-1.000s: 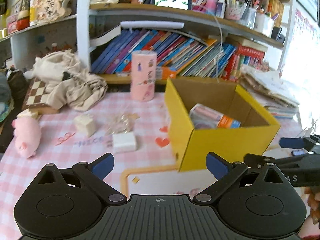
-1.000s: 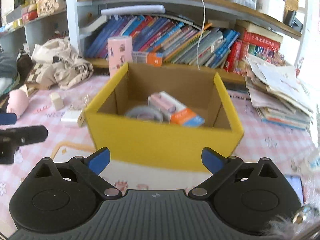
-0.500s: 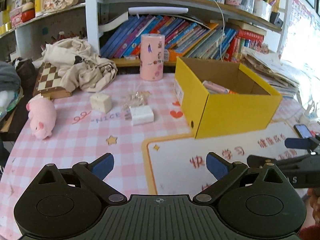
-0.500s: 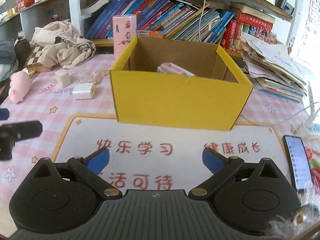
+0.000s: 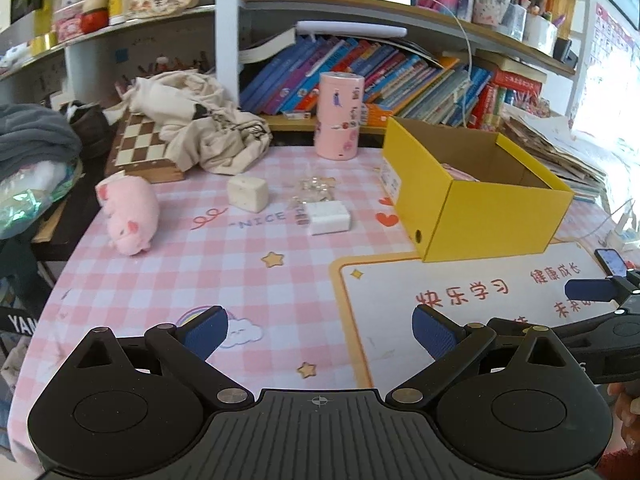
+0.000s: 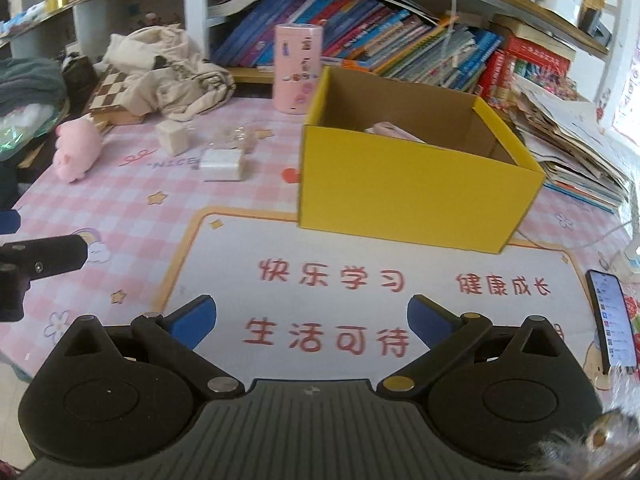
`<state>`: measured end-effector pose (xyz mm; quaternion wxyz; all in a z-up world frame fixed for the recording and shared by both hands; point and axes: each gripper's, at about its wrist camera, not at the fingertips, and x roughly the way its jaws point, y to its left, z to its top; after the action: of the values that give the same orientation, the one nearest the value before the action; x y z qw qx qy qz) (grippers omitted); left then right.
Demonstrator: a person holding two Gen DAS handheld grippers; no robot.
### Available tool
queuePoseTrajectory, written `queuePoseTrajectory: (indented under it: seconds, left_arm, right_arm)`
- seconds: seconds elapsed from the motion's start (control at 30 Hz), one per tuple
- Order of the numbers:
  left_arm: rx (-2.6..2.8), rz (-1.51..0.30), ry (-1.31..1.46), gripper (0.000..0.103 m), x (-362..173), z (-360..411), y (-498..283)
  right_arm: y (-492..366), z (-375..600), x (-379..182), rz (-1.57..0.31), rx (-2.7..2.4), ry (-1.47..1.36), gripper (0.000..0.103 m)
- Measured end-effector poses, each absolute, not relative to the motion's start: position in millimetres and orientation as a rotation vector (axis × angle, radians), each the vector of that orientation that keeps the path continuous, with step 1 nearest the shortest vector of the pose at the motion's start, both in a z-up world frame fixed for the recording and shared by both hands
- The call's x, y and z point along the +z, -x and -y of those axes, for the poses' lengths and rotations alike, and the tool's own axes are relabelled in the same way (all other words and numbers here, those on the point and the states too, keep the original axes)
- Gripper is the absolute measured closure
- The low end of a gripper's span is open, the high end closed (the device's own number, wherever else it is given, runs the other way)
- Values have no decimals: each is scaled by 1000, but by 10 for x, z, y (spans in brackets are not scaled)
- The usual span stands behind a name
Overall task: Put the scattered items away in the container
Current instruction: 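Move the right tool toward the white charger while the left tool approaches the pink pig plush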
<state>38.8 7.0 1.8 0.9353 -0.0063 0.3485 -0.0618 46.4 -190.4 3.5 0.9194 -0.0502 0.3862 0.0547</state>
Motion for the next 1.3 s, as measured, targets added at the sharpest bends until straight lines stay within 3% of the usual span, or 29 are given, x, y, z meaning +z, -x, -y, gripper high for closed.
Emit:
queuePoseTrajectory:
  seconds: [1.3]
  left_arm:
    - [1, -715, 126, 3, -16, -780, -160]
  right_arm:
    - [-449, 991, 44, -775, 328, 276, 0]
